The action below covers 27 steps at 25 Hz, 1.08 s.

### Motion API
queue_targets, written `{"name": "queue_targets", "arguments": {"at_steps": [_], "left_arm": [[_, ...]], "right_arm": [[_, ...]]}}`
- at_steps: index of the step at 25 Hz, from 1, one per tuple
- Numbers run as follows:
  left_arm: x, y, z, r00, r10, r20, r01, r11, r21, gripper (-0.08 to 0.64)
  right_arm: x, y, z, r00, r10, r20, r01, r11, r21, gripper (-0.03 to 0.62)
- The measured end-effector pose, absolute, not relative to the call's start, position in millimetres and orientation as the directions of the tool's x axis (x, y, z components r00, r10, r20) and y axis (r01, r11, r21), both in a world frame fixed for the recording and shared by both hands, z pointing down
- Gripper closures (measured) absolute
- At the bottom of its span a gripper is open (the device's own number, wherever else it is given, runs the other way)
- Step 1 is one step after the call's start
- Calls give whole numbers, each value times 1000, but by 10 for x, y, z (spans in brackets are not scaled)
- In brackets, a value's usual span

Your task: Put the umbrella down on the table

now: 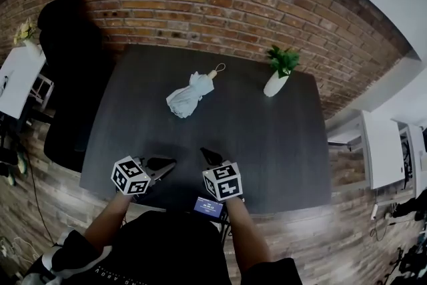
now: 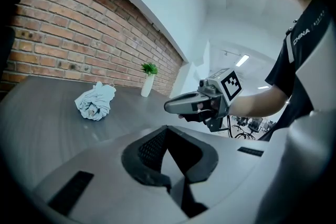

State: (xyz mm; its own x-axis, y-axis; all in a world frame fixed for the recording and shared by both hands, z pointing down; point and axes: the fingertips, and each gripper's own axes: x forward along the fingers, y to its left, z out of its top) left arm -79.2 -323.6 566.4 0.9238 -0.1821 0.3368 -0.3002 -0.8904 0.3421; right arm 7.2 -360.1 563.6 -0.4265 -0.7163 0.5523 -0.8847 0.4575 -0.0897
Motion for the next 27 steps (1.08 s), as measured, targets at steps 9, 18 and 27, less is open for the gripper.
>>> {"name": "queue_targets", "arguments": {"at_steps": [9,18,27], "left_arm": [[-689,-3136,5793,927,-142,347,-272,-891,363,557],[-638,-3160,5815,926,-136,352,-269,-893,362,557],[-511,-3231,5778,929,-140,343,-270,-889,369,557]], "right_arm": [[43,-3502,5669,-416,-725,550,-892,442,-91,584],[46,-3496,5686,-417,-723,551,-892,443,-94,584],[82,-3518,5721,-424,-713,558,-887,451,-98,584]]}}
